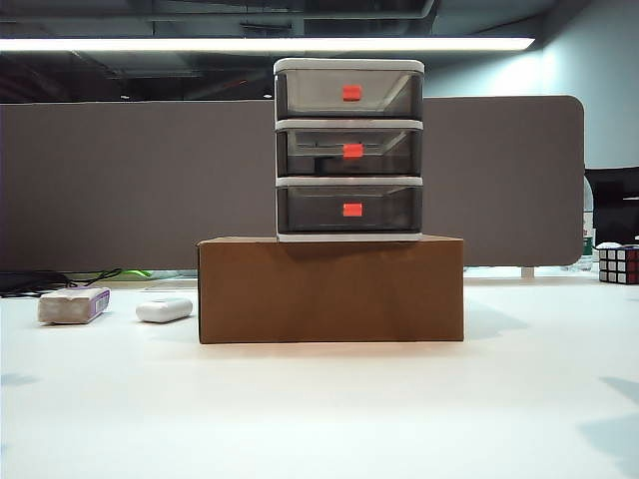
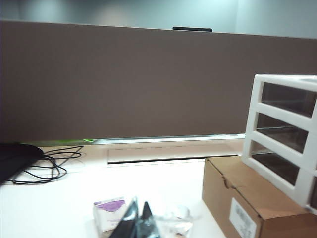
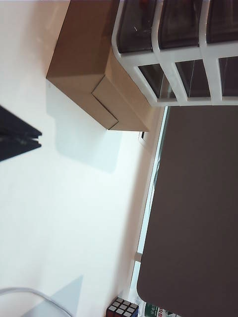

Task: Open the second layer of the drawer on the table, pick up the transparent tape on the table and put it in, and finally close the drawer.

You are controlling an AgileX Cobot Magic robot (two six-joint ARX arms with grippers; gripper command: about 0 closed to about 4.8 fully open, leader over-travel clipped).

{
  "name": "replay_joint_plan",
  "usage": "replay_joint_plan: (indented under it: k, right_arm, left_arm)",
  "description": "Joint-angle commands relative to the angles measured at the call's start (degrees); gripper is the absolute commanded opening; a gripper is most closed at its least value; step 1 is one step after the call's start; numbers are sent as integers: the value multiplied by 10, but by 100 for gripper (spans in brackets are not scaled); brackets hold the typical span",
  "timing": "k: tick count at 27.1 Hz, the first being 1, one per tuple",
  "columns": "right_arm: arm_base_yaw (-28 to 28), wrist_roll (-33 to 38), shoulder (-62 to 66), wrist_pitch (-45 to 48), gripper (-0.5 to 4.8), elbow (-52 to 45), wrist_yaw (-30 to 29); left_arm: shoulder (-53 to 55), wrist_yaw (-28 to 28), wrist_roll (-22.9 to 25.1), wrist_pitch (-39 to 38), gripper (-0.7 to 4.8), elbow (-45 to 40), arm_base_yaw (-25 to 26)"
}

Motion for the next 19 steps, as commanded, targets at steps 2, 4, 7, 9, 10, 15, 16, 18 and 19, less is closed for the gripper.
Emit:
replay_joint_plan:
  k: [2, 4, 7, 9, 10, 15, 16, 18, 19]
  right_arm:
    - [0, 3, 0, 7, -5, -4, 0]
    - [0, 3, 0, 2, -5, -4, 0]
    - [0, 3, 0, 3, -5, -4, 4]
    - [0, 3, 0, 5, -5, -4, 16]
    - [0, 3, 0, 5, -5, -4, 19]
    - [0, 3, 0, 4, -5, -4, 19]
    - [0, 3, 0, 4, -5, -4, 19]
    - [0, 3, 0, 4, -5, -4, 19]
    - [0, 3, 0, 4, -5, -4, 19]
  left_arm:
    - [0, 3, -6, -5, -5, 3, -1]
    - [0, 3, -6, -7, -5, 3, -1]
    - [0, 3, -6, -11, -5, 3, -1]
    - [0, 3, -6, -13, -5, 3, -1]
    - [0, 3, -6, -14, -5, 3, -1]
    - [0, 3, -6, -14, -5, 3, -1]
    - [0, 3, -6, -14, -5, 3, -1]
    - [0, 3, -6, -14, -5, 3, -1]
    - [0, 3, -6, -14, -5, 3, -1]
